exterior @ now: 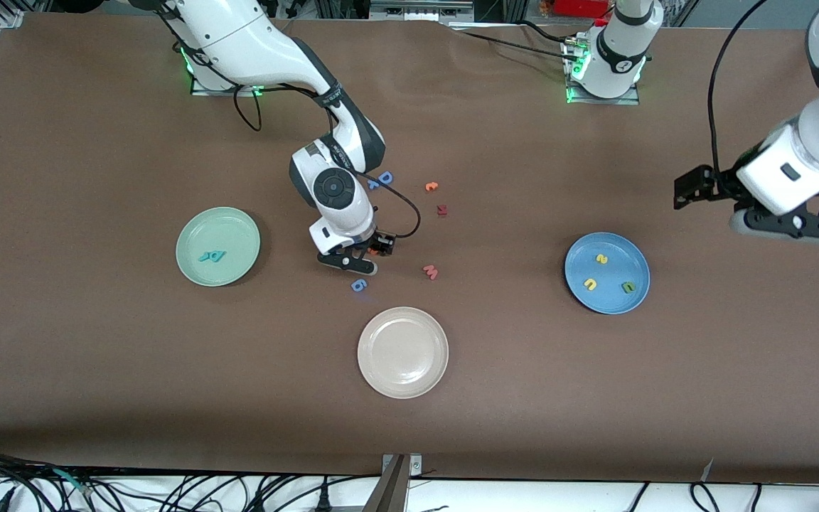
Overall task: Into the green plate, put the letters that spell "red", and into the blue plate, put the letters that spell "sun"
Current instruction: 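Grasp the orange a with the right gripper while the left gripper withdraws, then carry the orange a onto the green plate and open the right gripper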
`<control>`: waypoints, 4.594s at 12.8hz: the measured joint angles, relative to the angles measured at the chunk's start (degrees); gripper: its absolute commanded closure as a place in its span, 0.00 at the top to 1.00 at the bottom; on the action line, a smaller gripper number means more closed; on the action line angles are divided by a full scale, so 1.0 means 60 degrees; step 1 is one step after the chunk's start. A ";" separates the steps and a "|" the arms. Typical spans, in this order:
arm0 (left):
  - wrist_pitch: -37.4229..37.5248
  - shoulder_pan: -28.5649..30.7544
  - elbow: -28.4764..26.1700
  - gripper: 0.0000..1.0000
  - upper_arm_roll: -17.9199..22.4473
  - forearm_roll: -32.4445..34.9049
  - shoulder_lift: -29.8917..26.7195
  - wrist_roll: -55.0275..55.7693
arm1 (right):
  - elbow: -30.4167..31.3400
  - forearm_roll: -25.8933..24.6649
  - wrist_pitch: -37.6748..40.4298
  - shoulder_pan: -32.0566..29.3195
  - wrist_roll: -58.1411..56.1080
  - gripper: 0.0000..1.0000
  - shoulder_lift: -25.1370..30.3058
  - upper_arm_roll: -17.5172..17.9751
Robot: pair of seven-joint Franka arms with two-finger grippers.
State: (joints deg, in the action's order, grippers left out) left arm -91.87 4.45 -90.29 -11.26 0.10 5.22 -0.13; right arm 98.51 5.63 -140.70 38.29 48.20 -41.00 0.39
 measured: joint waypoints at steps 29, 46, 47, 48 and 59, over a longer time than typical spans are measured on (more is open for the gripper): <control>-0.0617 -0.0624 -0.1444 1.00 0.0872 0.0000 -0.0916 -0.0376 | -0.0127 -0.0037 0.4260 -0.0159 -0.5053 0.27 0.1499 -0.3124; -0.0616 -0.0664 -0.1437 1.00 0.0858 0.0000 -0.0930 -0.0376 | 0.2571 0.0888 0.3449 -0.0918 -0.8246 0.99 0.1820 -0.3899; -0.0613 -0.0677 -0.1437 1.00 0.0857 0.0000 -0.0930 -0.0376 | 0.2553 0.0893 0.3396 -0.0918 -0.8247 0.99 0.1837 -0.3899; -0.0613 -0.0686 -0.1436 1.00 0.0854 0.0000 -0.0932 -0.0376 | 0.2496 0.0895 0.3383 -0.0918 -0.8247 0.99 0.1885 -0.3899; -0.0612 -0.0731 -0.1417 1.00 0.0851 0.0000 -0.0933 -0.0376 | 0.1712 0.0887 0.4028 -0.0929 -0.8253 1.00 0.3936 -0.4739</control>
State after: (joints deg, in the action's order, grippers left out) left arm -95.55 0.06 -98.79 -6.15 0.10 -0.38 -2.39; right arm 108.78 10.95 -116.53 32.72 -1.31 -17.39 -28.05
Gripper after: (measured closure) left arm 0.000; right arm 0.000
